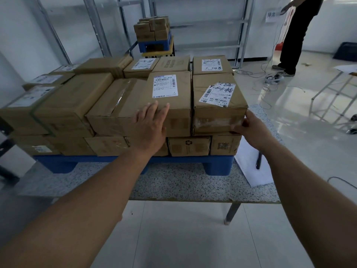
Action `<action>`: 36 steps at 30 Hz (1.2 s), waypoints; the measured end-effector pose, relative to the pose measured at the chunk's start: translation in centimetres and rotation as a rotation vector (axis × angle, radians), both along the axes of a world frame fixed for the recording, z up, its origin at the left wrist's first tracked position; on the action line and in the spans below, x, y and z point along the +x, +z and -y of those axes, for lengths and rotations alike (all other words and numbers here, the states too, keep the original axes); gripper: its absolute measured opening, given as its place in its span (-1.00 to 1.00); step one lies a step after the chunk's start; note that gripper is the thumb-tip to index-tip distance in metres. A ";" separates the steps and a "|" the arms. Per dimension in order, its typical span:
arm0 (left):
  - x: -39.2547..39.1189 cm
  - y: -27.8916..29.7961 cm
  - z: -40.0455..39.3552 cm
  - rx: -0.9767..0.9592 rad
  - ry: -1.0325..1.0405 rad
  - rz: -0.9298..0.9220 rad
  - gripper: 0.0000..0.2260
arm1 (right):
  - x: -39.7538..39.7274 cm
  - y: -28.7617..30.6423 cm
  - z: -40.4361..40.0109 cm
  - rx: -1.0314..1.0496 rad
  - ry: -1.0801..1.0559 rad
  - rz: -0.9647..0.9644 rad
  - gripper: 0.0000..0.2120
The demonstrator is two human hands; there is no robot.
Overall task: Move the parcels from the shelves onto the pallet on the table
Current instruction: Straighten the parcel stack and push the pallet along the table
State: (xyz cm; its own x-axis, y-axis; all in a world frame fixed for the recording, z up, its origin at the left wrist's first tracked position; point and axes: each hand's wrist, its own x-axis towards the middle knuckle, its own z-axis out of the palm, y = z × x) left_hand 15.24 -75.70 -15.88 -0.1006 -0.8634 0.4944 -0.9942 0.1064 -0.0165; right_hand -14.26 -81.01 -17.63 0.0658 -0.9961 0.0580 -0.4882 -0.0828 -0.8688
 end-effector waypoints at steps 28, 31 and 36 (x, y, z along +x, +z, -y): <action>17.3 4.2 -1.0 0.256 0.116 0.015 -0.51 | 26.4 8.7 -2.5 -0.422 0.276 -0.866 -0.46; 18.0 4.1 -0.7 0.271 0.082 0.036 -0.58 | 28.5 7.8 -2.0 -0.421 0.275 -0.967 -0.54; 18.8 3.9 -0.4 0.186 0.032 0.013 -0.64 | 29.3 6.8 -1.9 -0.443 0.224 -1.036 -0.70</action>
State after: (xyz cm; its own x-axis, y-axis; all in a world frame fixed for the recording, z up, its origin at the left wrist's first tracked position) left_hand 34.04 -75.34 -11.97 -0.0773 -0.9426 0.3248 -0.9969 0.0774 -0.0125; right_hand 15.03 -79.09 -10.80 0.4595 -0.8617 0.2153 -0.8873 -0.4561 0.0682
